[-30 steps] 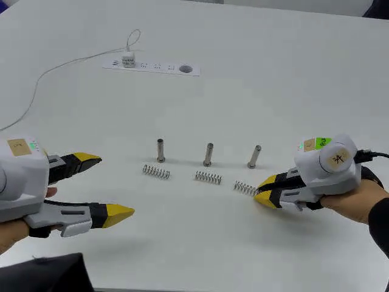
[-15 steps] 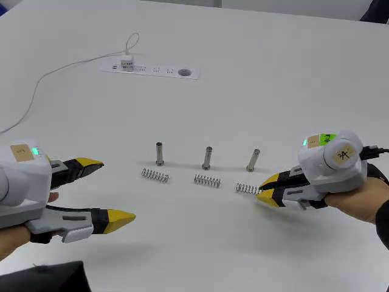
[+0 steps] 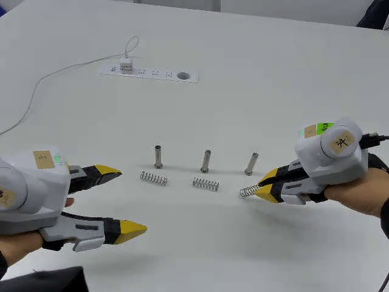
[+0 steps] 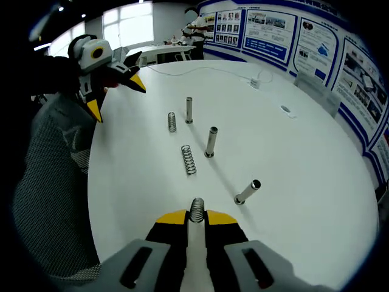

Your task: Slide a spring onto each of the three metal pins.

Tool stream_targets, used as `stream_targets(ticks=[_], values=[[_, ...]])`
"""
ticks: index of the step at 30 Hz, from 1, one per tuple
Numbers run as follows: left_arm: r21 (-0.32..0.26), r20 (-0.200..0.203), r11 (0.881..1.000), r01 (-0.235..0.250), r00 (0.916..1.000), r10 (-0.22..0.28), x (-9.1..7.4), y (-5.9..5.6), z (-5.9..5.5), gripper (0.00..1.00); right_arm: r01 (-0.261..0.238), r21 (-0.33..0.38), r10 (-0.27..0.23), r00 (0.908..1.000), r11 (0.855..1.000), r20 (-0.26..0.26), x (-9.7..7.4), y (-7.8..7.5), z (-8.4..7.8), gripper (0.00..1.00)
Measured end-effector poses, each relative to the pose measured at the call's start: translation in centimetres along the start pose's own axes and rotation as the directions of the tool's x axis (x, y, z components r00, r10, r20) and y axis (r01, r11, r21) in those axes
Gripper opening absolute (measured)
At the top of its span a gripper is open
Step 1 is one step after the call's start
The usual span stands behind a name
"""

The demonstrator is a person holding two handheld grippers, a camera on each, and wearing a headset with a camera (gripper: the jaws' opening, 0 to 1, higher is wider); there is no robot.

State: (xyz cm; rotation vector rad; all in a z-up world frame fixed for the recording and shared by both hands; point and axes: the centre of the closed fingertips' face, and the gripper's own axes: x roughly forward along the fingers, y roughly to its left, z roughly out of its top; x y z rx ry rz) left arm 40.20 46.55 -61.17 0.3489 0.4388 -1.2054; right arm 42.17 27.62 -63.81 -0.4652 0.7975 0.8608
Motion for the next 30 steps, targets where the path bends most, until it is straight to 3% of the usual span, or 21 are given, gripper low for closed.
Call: stream_targets(ticks=[7,15,24,30], values=[[0.072,-0.009,0.993,0.091,0.9959,-0.09,2.3,-1.7,1.3,0.59,-0.027,0.016,0.027,0.9993,1.0,-0.027,-0.5,1.2,1.2,0.11],[0.135,-0.025,0.975,0.175,0.9846,-0.173,5.5,-3.5,2.4,0.52,-0.065,0.026,0.067,0.9967,0.998,-0.046,-0.9,2.8,3.1,0.11],[0.16,-0.035,0.962,0.221,0.9753,-0.218,8.1,-4.9,2.9,0.47,-0.107,0.013,0.107,0.9926,0.994,-0.056,-0.8,4.4,4.6,0.11],[0.156,-0.02,0.965,0.212,0.9772,-0.211,8.9,-5.3,3.1,0.43,-0.151,0.007,0.151,0.9865,0.989,-0.063,-0.6,5.8,5.6,0.11]])
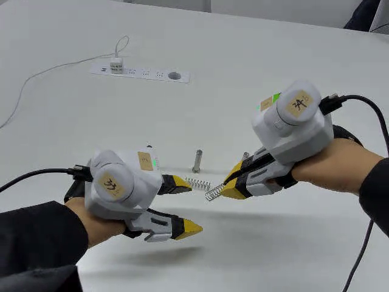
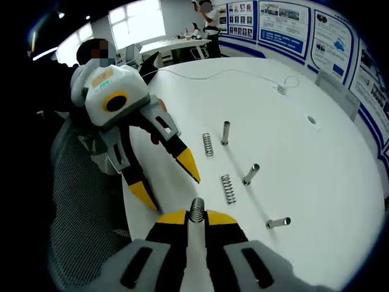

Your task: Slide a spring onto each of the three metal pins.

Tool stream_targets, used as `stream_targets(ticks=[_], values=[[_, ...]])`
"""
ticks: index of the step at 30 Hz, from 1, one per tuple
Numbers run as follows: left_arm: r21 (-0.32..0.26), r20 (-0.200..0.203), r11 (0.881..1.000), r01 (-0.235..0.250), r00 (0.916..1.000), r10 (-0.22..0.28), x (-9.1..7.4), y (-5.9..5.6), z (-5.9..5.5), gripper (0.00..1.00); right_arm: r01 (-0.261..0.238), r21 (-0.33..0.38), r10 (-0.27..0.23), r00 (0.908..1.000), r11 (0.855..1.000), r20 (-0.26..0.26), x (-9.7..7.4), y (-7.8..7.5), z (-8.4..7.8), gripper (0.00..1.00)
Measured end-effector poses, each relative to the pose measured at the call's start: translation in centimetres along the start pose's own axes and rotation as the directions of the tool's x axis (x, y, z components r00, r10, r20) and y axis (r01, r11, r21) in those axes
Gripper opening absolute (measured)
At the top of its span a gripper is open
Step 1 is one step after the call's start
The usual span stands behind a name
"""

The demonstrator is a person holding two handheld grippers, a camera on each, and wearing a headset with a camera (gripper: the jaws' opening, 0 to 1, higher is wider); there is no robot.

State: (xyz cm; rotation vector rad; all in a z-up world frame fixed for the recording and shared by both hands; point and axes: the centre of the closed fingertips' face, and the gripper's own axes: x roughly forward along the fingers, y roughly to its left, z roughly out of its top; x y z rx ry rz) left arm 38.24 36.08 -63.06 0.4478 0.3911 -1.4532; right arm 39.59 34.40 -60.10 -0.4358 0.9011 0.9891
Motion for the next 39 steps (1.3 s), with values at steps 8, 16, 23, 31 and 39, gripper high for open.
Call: stream_targets(ticks=[8,16,23,31,39], values=[[0.042,0.006,0.999,-0.022,0.9997,0.022,0.6,-0.1,0.3,0.29,-0.032,-0.012,0.032,0.9994,0.999,-0.015,0.4,1.2,0.4,0.11],[0.051,0.032,0.998,-0.033,0.999,0.032,0.6,0.1,0.8,0.18,-0.055,0.007,0.055,0.9985,0.998,0.001,0.4,1.7,1.1,0.11],[0.01,0.057,0.999,-0.039,0.9976,0.038,0.6,0.2,0.9,0.11,-0.057,-0.003,0.057,0.9982,0.998,0.017,0.5,2.0,1.6,0.11],[-0.07,0.099,0.997,-0.038,0.994,0.045,0.3,0.5,1.5,0.11,-0.049,-0.02,0.05,0.9964,0.999,0.069,0.3,2.0,2.4,0.16],[-0.108,0.127,0.994,-0.03,0.991,0.044,0.3,0.3,2.1,0.1,-0.028,-0.045,0.03,0.9978,0.999,0.06,0.2,2.0,2.2,0.14]])
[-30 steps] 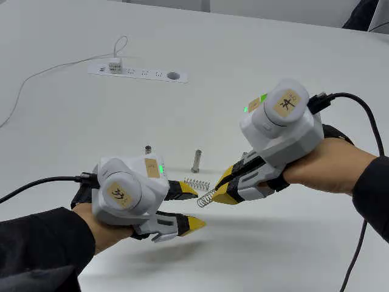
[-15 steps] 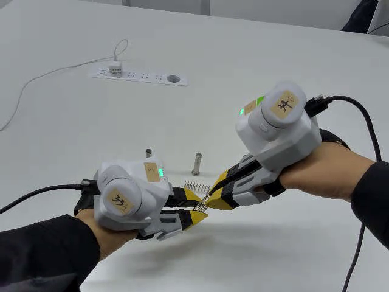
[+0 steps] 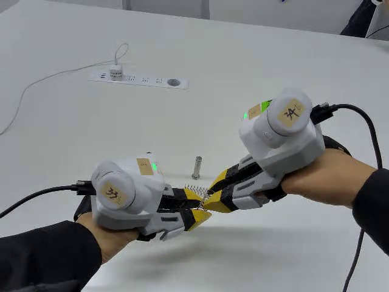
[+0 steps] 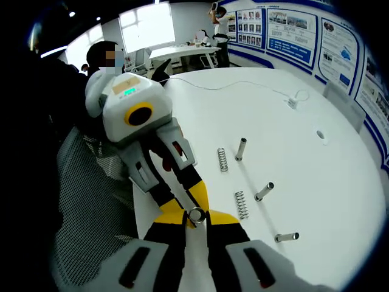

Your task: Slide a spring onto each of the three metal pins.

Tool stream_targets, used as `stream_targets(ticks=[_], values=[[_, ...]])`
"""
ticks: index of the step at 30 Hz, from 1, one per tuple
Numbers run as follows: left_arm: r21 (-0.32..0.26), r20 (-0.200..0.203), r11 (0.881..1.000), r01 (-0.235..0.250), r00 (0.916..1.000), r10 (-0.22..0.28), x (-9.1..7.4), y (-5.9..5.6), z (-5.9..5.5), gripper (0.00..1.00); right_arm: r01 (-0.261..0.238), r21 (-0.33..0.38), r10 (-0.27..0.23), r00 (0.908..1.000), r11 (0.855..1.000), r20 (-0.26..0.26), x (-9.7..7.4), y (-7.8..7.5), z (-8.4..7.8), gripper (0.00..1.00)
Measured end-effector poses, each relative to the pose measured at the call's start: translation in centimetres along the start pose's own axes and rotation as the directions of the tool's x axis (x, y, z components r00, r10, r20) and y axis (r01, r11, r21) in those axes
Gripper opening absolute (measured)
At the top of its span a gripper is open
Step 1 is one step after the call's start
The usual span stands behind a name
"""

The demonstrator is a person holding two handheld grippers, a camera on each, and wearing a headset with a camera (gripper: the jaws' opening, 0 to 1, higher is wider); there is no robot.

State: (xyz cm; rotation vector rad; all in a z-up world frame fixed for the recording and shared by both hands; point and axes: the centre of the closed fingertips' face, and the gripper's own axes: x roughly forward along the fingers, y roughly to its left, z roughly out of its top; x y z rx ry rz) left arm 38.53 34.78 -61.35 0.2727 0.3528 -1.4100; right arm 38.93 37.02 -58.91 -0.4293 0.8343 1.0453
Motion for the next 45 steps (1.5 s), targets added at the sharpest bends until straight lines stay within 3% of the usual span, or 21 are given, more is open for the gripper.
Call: stream_targets(ticks=[9,15,25,34,41,45], values=[[0.003,0.007,1.0,-0.002,1.0,0.002,0.0,-0.1,0.3,0.12,0.002,-0.006,-0.002,1.0,1.0,0.003,-0.3,0.0,0.3,0.12],[0.013,-0.006,1.0,-0.005,1.0,0.005,-0.4,0.1,0.2,0.22,0.02,0.006,-0.02,0.9997,1.0,0.01,-1.0,-0.8,0.5,0.12],[0.024,-0.014,0.999,-0.046,0.9988,0.046,-3.0,1.7,0.6,0.35,0.073,0.028,-0.073,0.9973,0.997,0.006,-2.5,-2.6,0.0,0.12],[-0.01,-0.02,0.993,-0.114,0.9933,0.114,-6.1,3.5,-0.3,0.45,0.123,0.046,-0.123,0.9924,0.991,0.002,-3.8,-4.3,-0.2,0.12],[-0.014,-0.029,0.99,-0.14,0.9898,0.139,-7.8,3.7,-0.7,0.51,0.172,0.043,-0.172,0.9851,0.984,-0.014,-4.7,-6.3,-0.4,0.12],[-0.019,-0.034,0.987,-0.162,0.9863,0.161,-8.7,3.9,-0.9,0.55,0.204,0.053,-0.203,0.9789,0.978,-0.023,-5.4,-8.1,-0.7,0.12]])
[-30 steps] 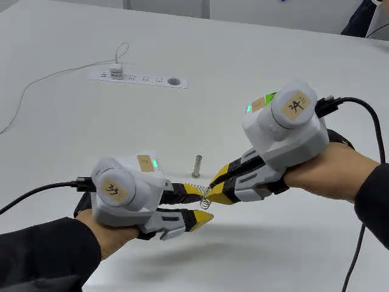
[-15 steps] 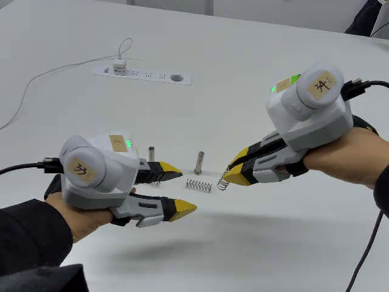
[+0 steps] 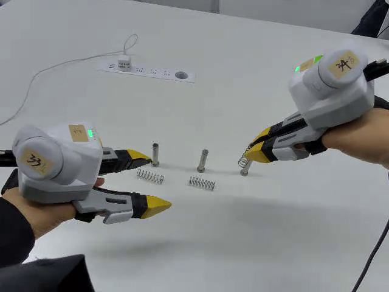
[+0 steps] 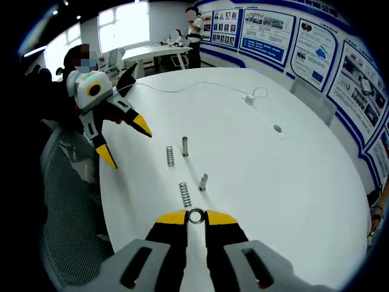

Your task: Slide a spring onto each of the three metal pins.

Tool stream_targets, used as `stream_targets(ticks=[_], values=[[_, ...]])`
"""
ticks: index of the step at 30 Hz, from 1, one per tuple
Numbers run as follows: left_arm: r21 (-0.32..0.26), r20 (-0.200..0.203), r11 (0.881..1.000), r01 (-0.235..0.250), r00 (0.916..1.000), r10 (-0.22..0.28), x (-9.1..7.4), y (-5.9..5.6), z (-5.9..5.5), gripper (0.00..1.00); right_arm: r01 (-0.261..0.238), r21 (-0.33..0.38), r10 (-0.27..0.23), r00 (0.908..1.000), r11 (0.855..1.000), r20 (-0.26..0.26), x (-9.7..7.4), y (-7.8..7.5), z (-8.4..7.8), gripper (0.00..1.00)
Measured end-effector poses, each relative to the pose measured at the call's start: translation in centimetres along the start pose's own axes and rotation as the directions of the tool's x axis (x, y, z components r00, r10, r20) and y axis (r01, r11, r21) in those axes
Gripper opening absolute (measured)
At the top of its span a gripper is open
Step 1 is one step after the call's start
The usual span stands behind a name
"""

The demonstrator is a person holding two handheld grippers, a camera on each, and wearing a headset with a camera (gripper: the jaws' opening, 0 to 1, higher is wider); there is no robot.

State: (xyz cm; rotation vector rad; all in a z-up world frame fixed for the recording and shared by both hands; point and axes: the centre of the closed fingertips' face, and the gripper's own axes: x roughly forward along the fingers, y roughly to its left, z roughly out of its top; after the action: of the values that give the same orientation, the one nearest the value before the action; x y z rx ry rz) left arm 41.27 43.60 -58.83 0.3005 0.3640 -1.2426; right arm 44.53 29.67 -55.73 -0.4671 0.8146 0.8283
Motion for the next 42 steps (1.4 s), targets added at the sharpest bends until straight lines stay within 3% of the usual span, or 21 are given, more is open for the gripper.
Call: stream_targets(ticks=[9,19,27,42], values=[[-0.035,0.009,0.999,-0.041,0.9991,0.042,-1.0,0.4,-0.7,0.59,0.061,0.016,-0.06,0.9975,0.998,-0.038,0.4,-3.3,-0.4,0.12],[-0.068,0.004,0.995,-0.071,0.9974,0.072,-1.4,1.0,-1.5,0.61,0.071,0.042,-0.067,0.9929,0.997,-0.099,2.1,-5.0,-1.9,0.12],[-0.079,0.002,0.994,-0.08,0.9967,0.081,-1.5,1.2,-1.7,0.61,0.066,0.05,-0.059,0.9895,0.997,-0.132,3.3,-5.5,-2.6,0.12],[-0.086,-0.001,0.992,-0.09,0.996,0.09,-1.5,1.3,-1.9,0.6,0.061,0.061,-0.052,0.9874,0.996,-0.15,3.4,-5.5,-3.0,0.12]])
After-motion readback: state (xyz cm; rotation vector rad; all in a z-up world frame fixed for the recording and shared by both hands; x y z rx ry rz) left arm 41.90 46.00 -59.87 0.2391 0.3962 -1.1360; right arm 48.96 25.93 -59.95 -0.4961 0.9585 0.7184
